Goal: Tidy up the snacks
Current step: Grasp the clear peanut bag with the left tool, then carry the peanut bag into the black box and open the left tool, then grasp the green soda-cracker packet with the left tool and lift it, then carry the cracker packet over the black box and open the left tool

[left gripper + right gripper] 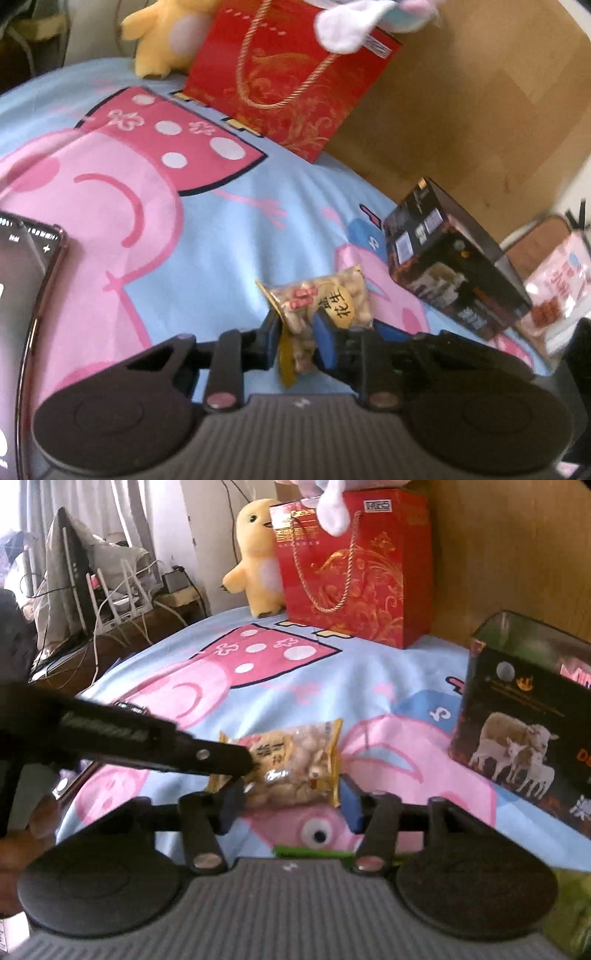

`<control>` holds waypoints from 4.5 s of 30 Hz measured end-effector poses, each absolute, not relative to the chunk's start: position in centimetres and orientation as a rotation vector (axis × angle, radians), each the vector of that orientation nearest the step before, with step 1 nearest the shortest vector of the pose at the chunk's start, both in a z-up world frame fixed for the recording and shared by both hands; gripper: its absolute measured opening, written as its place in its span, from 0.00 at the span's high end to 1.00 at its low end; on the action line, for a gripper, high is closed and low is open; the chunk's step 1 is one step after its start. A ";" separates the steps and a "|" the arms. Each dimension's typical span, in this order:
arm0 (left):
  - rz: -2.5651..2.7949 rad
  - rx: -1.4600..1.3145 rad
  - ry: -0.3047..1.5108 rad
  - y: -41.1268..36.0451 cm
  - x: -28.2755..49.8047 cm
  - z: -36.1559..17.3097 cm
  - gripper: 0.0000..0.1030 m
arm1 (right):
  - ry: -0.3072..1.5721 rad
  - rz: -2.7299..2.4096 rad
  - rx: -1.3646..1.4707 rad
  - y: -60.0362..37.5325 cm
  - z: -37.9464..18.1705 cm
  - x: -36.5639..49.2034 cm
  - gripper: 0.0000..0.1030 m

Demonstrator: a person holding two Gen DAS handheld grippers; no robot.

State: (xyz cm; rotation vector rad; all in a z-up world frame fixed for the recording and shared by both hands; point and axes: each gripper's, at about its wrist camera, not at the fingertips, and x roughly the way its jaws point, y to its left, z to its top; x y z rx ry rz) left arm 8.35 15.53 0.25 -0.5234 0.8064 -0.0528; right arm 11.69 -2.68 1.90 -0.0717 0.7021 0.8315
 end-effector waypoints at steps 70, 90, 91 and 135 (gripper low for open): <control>-0.294 -0.546 0.837 11.5 4.5 0.8 0.71 | 0.612 0.737 0.087 -13.0 1.8 5.3 0.32; -0.305 -0.515 0.807 12.3 5.8 1.1 0.62 | 0.603 0.765 -0.123 -8.4 0.9 4.9 0.35; -0.310 -0.512 0.813 12.1 5.9 1.0 0.62 | 0.601 0.758 -0.136 -8.3 0.7 4.9 0.35; -0.288 -0.355 0.521 5.6 17.6 8.0 0.54 | 0.351 0.438 0.005 -12.7 5.1 17.6 0.36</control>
